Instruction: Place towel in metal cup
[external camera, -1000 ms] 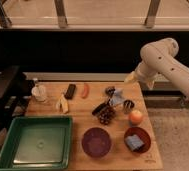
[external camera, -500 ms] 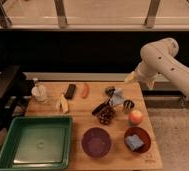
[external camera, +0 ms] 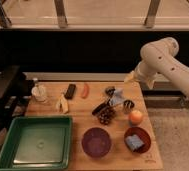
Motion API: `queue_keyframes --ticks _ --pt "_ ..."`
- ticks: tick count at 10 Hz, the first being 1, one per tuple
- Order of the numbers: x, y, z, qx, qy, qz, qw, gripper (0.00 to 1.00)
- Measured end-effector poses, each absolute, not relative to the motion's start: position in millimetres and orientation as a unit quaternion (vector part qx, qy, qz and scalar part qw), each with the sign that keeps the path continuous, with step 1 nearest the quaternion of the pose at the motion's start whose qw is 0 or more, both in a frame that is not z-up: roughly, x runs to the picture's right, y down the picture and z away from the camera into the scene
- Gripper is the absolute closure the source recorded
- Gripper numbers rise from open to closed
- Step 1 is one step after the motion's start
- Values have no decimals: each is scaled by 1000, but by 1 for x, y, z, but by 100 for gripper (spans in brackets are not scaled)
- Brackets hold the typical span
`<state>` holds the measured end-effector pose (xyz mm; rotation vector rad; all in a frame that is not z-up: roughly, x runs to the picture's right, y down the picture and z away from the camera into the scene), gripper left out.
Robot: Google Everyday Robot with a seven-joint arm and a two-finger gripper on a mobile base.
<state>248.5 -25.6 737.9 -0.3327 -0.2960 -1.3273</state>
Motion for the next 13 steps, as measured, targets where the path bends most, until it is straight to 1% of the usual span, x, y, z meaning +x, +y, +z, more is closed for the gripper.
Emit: queue_keyframes --ticks 2,5,8,11,12,13 --pt "233 -34 758 -133 -147 -633 748 20" --pt "211 -24 799 -97 -156 -651 737 20" --pt "199 -16 827 -74 -163 -657 732 20" --pt "191 -10 855 -64 -174 -658 730 20" --pt "189 -7 873 -65 -175 -660 728 20" --pt "187 -8 882 -65 -176 -660 727 20"
